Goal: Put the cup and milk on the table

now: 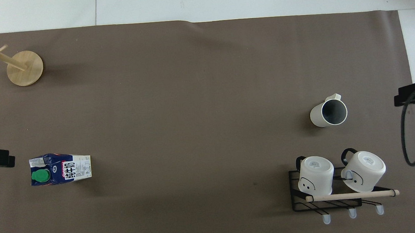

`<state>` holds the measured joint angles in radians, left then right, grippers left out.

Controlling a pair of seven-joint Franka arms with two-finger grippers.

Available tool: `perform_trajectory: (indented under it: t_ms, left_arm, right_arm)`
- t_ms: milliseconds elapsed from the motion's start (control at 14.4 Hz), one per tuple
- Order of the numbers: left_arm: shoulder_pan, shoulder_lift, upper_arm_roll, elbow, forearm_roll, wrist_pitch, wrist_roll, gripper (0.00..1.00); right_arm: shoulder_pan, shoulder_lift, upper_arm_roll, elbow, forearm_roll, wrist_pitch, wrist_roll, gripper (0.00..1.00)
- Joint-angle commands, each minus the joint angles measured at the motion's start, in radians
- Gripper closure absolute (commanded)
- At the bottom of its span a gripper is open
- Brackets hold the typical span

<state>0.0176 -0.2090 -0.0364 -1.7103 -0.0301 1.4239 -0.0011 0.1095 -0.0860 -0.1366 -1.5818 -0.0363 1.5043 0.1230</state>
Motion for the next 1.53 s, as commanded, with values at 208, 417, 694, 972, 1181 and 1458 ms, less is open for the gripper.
perform_trajectory:
  t_ms: [208, 417, 694, 972, 1181, 1458]
  left_arm:
    - [0.012, -0.017, -0.005, -0.015, 0.006, -0.005, 0.006, 0.0]
    - [0.012, -0.017, -0.005, -0.015, 0.006, -0.003, 0.006, 0.0]
    - [0.012, -0.017, -0.005, -0.015, 0.006, -0.005, 0.006, 0.0]
    - [0.012, -0.017, -0.005, -0.015, 0.006, -0.005, 0.006, 0.0]
    - [0.012, -0.017, -0.005, -0.015, 0.006, -0.005, 0.006, 0.0]
    - [0.012, -0.017, -0.005, -0.015, 0.006, -0.005, 0.006, 0.0]
  right_arm:
    - [-0.001, -0.029, 0.005, -0.136, 0.018, 0.094, -0.003, 0.0]
    - [0.016, -0.028, 0.006, -0.226, 0.019, 0.201, -0.003, 0.0]
    - [0.076, 0.017, 0.006, -0.348, 0.019, 0.379, 0.004, 0.0]
    - [0.102, 0.098, 0.006, -0.455, 0.019, 0.557, -0.002, 0.0]
    - [0.102, 0.138, 0.006, -0.517, 0.019, 0.654, -0.006, 0.0]
    - [0.102, 0.176, 0.006, -0.535, 0.018, 0.72, -0.014, 0.0]
